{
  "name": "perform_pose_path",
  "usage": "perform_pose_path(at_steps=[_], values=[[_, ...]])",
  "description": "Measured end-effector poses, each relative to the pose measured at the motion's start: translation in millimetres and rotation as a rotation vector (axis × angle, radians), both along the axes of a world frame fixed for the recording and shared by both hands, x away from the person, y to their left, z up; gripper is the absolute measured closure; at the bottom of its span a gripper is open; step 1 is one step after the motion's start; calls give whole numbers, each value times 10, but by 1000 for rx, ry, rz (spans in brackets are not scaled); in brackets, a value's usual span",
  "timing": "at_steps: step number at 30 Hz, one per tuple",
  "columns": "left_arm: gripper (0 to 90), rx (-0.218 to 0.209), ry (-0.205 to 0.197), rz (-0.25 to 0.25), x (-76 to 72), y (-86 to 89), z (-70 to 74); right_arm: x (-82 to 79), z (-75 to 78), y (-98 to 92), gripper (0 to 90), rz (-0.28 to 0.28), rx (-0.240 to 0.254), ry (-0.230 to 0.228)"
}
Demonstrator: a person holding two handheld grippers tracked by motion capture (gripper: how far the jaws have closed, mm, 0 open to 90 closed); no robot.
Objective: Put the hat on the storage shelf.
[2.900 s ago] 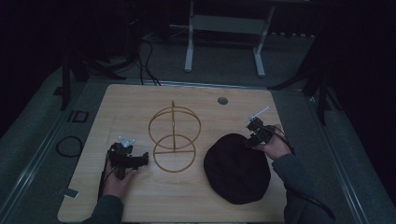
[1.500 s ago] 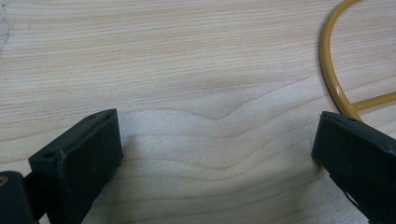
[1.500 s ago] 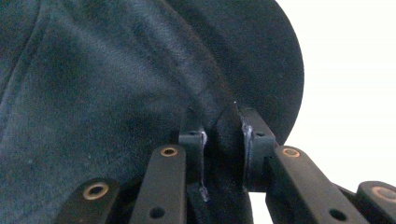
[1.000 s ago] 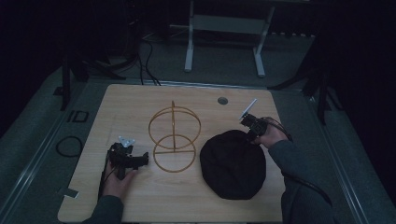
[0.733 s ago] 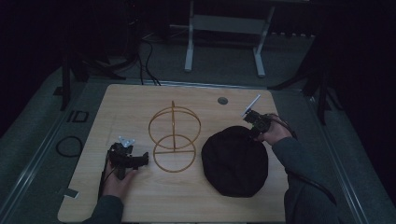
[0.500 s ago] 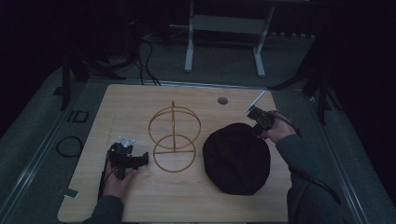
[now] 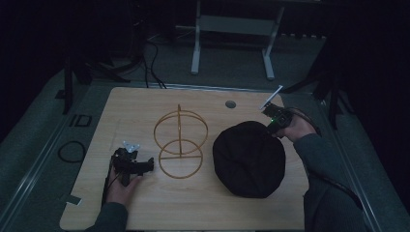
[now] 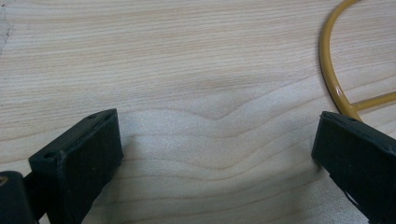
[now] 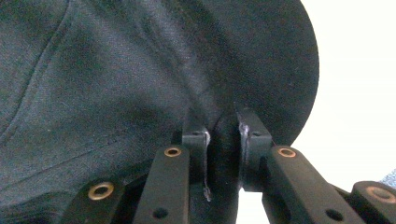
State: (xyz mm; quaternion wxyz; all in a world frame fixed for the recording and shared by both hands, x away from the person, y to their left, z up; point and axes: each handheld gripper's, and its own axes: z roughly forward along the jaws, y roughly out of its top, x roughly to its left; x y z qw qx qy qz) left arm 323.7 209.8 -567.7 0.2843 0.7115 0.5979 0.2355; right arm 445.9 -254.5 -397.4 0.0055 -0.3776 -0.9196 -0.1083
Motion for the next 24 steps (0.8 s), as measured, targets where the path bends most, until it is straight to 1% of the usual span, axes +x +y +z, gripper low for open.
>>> perform_pose_path(at_steps=[6,10,11,13,15,19,24], values=[[13,-1,-1,1,1,-1,0,3,142,-12,768,0,-3,-3],[13,-1,-1,1,1,-1,-1,12,245,-33,764,-2,14,2],[13,-1,-1,1,1,-1,-1,12,245,-33,764,-2,14,2],[12,-1,0,1,1,-1,0,17,319,-44,763,-2,18,4],[13,-1,0,1,1,-1,0,17,361,-46,763,0,19,4],[13,-2,0,1,1,-1,0,13,435,-52,763,4,23,-5],[13,-2,0,2,1,-2,0,0,492,-53,761,20,28,9]])
